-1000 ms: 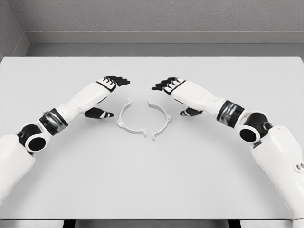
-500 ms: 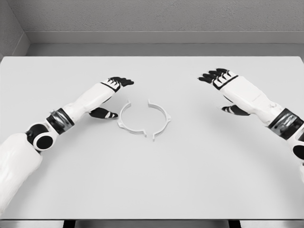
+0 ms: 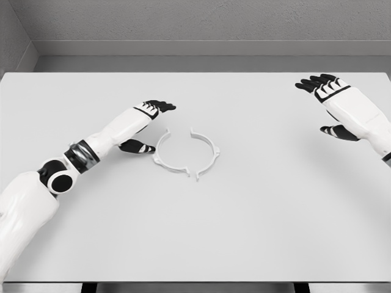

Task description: Assemble PVC drainage pipe clamps

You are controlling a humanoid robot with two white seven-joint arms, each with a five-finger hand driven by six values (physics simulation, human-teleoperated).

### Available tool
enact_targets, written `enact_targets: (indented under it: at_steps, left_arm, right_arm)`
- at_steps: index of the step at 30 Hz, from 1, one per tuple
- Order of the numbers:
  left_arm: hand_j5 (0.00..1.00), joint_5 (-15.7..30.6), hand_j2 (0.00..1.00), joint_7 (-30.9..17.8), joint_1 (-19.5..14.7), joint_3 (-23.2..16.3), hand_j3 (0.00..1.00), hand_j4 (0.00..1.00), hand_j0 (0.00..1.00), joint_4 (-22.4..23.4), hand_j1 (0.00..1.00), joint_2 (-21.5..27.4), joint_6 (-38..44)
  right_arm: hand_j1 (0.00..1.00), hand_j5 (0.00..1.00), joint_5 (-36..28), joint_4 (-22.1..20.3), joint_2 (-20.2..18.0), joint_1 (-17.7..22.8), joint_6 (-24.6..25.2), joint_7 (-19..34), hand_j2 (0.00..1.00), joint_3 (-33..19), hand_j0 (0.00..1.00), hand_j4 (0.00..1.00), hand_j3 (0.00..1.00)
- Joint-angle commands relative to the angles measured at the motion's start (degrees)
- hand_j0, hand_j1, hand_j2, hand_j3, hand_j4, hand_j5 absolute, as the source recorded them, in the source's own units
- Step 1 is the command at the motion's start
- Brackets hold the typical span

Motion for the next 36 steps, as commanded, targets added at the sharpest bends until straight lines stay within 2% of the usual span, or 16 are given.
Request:
enact_targets:
  at_steps: [1,36]
  left_arm:
    - [1.0,0.29,1.0,0.01,0.0,-0.03,1.0,1.0,1.0,-0.1,1.0,-0.34,0.0]
    - [1.0,-1.64,1.0,0.01,0.7,0.06,1.0,1.0,1.0,-1.41,1.0,-2.01,0.0]
  right_arm:
    - [1.0,1.0,-0.38,-0.02,-0.06,0.0,0.08,-0.08,1.0,-0.08,1.0,1.0,1.0]
    - [1.0,1.0,-0.38,0.07,-0.06,-0.09,0.08,-0.08,1.0,0.19,1.0,1.0,1.0]
